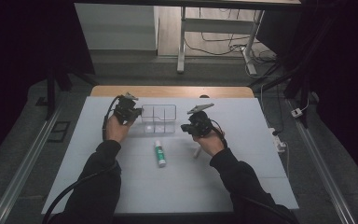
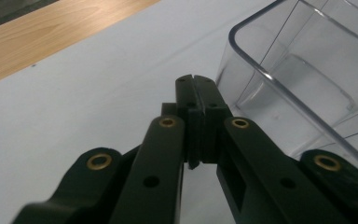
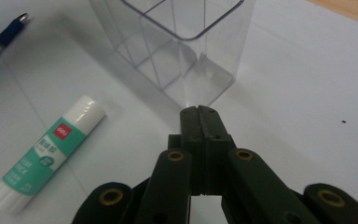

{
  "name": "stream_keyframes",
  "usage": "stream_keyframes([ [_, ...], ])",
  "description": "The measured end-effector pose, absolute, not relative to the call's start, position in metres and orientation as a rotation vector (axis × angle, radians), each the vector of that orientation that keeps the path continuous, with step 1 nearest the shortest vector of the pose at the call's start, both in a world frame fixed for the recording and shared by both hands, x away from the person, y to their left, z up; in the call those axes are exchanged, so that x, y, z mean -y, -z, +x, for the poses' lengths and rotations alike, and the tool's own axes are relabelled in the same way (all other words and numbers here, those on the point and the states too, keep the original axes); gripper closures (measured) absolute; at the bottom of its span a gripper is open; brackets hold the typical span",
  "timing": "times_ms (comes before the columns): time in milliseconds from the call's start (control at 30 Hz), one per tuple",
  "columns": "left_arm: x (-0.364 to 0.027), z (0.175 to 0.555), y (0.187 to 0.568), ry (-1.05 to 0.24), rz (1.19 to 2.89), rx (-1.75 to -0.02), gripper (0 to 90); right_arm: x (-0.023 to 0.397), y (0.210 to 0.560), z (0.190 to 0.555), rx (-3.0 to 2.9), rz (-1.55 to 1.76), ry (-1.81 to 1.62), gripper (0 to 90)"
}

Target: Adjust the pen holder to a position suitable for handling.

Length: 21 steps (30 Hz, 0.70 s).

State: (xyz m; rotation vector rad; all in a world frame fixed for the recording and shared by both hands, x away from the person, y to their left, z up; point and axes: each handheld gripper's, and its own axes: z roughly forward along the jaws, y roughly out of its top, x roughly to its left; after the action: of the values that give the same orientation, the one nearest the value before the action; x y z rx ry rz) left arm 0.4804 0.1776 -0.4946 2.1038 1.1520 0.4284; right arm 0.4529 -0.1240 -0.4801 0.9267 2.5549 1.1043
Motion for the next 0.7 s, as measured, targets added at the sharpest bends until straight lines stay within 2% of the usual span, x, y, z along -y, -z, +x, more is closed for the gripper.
stream_keyframes([
  [700, -0.134, 0.475, 0.492, -0.372, 2.134, -1.048, 88.5, 0.153, 0.487, 0.466, -2.484, 1.033, -1.06, 89.4],
])
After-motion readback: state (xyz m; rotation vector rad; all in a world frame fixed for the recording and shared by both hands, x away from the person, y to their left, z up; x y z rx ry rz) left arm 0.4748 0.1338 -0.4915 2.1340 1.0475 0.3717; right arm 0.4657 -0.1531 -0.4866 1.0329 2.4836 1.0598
